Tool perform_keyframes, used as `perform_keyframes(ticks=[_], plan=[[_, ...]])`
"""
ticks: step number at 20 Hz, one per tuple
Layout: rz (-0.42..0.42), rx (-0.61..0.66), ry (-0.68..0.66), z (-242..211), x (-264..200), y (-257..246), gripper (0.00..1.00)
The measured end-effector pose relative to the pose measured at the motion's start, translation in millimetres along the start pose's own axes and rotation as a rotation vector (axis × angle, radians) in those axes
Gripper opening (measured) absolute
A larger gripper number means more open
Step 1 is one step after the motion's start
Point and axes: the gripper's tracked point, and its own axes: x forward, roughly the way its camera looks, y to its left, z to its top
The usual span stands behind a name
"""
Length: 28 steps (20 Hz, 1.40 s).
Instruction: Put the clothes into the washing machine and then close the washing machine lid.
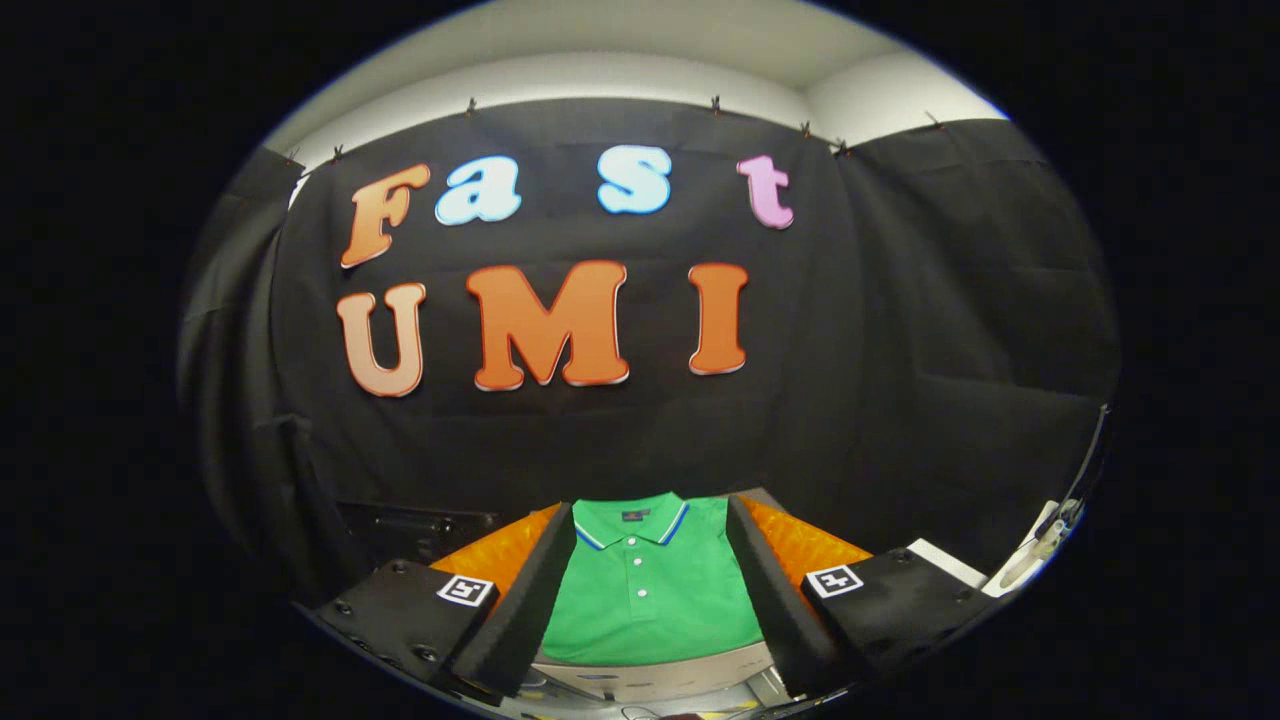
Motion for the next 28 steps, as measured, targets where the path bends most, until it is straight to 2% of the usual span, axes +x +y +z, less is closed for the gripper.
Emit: perform_keyframes(ticks=[3,6,10,12,17,18,19,22,24,26,28], plan=[[0.068,0.005,0.191,-21,58,2,0.98],[0.085,-0.017,0.355,-48,104,-4,0.98],[0.138,-0.004,0.613,-108,134,-3,0.99],[0.141,0.015,0.7,-125,147,-7,0.99],[0.097,-0.052,0.826,-162,158,-18,0.99],[0.102,-0.087,0.797,-163,167,-18,0.98],[0.119,-0.126,0.832,-162,157,-17,0.98],[0.144,-0.134,0.831,-159,159,-16,0.96],[0.152,-0.135,0.858,-159,160,-17,0.81],[0.202,-0.174,0.86,-160,160,-17,0.66],[0.2,-0.156,0.828,-155,161,-18,0.28]])
